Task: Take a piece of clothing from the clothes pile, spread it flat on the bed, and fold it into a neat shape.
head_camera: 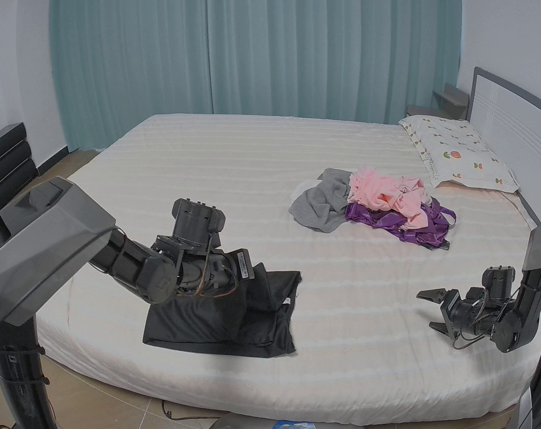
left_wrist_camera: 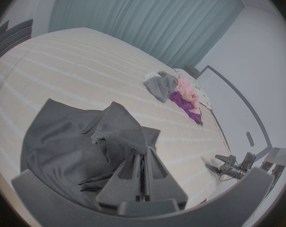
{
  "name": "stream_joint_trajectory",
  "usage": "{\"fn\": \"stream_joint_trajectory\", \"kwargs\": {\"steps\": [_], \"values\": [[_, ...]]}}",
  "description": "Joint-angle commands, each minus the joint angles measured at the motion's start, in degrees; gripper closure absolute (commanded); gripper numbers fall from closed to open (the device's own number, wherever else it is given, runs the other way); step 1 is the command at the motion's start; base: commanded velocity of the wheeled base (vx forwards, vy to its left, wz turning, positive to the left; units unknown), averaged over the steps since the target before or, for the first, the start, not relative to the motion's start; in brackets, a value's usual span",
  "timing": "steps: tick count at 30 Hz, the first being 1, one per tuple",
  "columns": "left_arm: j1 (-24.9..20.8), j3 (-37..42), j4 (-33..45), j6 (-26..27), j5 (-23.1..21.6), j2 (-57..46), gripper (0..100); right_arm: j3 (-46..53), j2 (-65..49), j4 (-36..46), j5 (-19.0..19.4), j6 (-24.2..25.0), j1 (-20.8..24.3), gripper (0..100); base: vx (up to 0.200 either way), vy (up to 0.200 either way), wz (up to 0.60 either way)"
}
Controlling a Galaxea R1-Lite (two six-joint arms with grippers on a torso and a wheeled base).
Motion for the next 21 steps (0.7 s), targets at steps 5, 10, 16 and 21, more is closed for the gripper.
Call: {"fn": "stream_joint_trajectory", "kwargs": {"steps": [5, 10, 16, 21], "values": [[-3.2, -3.6, -0.1, -0.2, 4.6, 6.9, 100, 0.0, 0.1, 0.0, 0.0, 0.0, 0.1, 0, 0.0, 0.0, 0.0], [-3.2, -4.0, -0.1, -0.6, 5.3, 7.3, 0, 0.1, 0.1, 0.0, 0.0, -0.1, 0.1, 0, 0.0, 0.0, 0.0], [-2.9, -1.8, -0.3, -5.3, 5.3, 4.7, 0, 0.2, 0.1, 0.0, 0.0, -0.1, 0.1, 0, 0.0, 0.0, 0.0], [-2.3, 1.2, -0.6, -6.6, 4.5, 1.3, 0, 0.2, 0.1, 0.0, 0.0, -0.1, 0.2, 0, 0.0, 0.0, 0.0]]}}
